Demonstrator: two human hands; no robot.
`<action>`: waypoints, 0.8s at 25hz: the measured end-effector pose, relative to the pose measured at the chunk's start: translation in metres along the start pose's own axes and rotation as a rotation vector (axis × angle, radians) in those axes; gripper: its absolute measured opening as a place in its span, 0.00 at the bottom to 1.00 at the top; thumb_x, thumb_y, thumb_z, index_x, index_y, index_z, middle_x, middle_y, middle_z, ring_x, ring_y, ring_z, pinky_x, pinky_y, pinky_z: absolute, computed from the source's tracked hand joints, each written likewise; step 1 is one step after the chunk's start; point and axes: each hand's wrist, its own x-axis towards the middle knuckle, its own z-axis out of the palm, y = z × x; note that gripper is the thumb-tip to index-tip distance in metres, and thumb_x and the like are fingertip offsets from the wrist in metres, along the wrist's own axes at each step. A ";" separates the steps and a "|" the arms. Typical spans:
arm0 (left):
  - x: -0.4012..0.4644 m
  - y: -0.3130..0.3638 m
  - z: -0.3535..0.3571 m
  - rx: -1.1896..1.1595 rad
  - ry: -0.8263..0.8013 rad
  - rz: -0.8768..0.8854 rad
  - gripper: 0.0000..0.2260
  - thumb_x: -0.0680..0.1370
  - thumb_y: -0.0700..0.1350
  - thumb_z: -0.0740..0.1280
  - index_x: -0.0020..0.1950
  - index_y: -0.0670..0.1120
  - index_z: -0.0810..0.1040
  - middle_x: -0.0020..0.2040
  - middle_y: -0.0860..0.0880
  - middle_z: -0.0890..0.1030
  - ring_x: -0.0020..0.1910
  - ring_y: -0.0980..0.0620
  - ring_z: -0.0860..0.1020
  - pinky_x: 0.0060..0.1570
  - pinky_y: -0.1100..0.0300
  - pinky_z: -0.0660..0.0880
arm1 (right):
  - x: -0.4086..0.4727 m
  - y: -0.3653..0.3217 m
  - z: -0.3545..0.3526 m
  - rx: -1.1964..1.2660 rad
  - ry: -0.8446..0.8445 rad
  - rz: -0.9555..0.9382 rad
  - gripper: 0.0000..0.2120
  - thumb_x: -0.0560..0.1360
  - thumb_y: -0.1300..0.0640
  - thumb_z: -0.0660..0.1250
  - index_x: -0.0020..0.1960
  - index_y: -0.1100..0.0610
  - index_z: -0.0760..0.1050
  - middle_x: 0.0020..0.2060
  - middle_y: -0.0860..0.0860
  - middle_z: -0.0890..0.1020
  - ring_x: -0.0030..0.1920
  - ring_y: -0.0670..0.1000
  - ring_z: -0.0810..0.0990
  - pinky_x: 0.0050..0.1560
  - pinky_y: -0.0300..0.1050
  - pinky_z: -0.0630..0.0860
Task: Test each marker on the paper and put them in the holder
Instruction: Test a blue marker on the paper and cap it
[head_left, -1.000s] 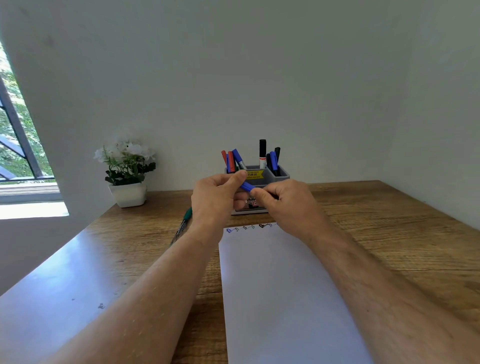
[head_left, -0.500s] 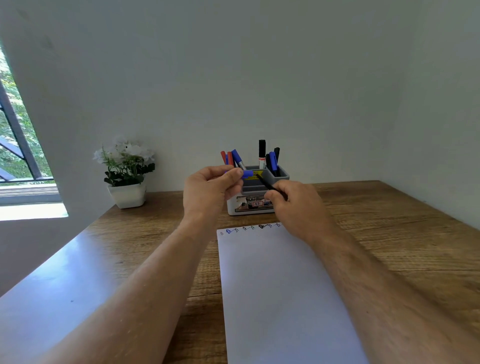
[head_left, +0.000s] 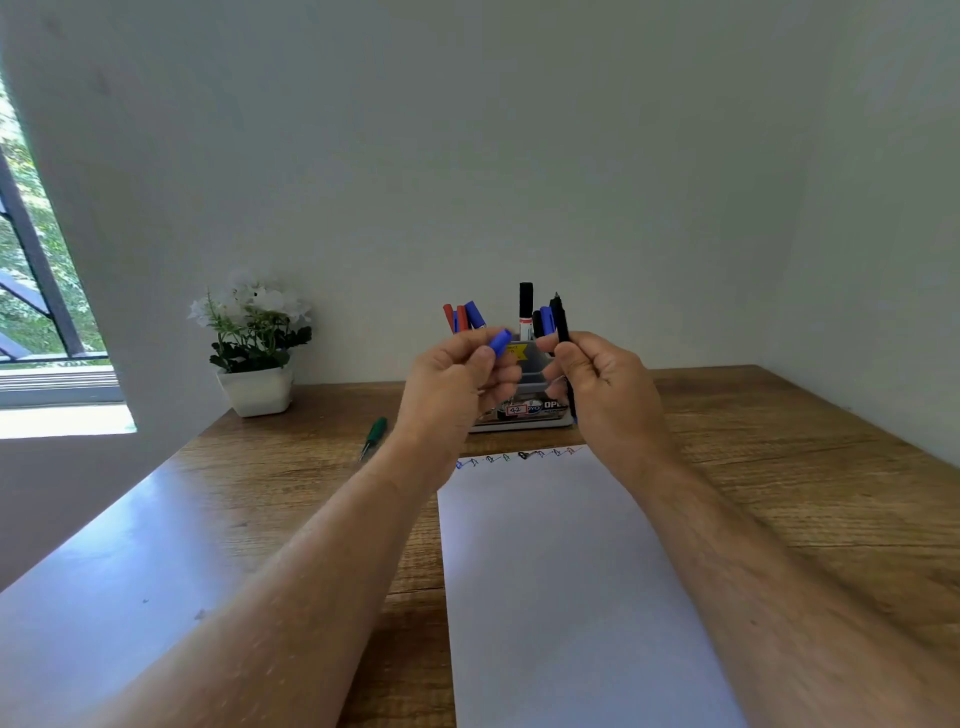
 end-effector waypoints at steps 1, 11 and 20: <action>-0.002 -0.004 0.004 0.079 -0.008 -0.023 0.12 0.83 0.37 0.57 0.53 0.47 0.79 0.40 0.46 0.81 0.41 0.51 0.80 0.44 0.59 0.81 | 0.000 0.000 -0.001 -0.001 0.029 0.000 0.10 0.82 0.54 0.59 0.56 0.50 0.79 0.39 0.49 0.82 0.39 0.46 0.81 0.42 0.39 0.79; -0.005 -0.035 0.014 1.309 -0.412 0.304 0.13 0.75 0.60 0.65 0.45 0.52 0.70 0.43 0.53 0.74 0.42 0.53 0.71 0.40 0.58 0.67 | 0.000 0.008 -0.007 -0.093 0.155 0.026 0.14 0.78 0.61 0.61 0.60 0.51 0.78 0.48 0.49 0.84 0.39 0.48 0.85 0.37 0.47 0.84; 0.001 -0.043 0.008 1.346 -0.469 0.055 0.16 0.74 0.58 0.70 0.58 0.52 0.76 0.55 0.51 0.77 0.53 0.50 0.75 0.56 0.50 0.76 | 0.000 0.011 -0.025 -0.042 0.243 0.272 0.10 0.77 0.51 0.67 0.41 0.55 0.81 0.26 0.53 0.81 0.22 0.48 0.79 0.22 0.38 0.74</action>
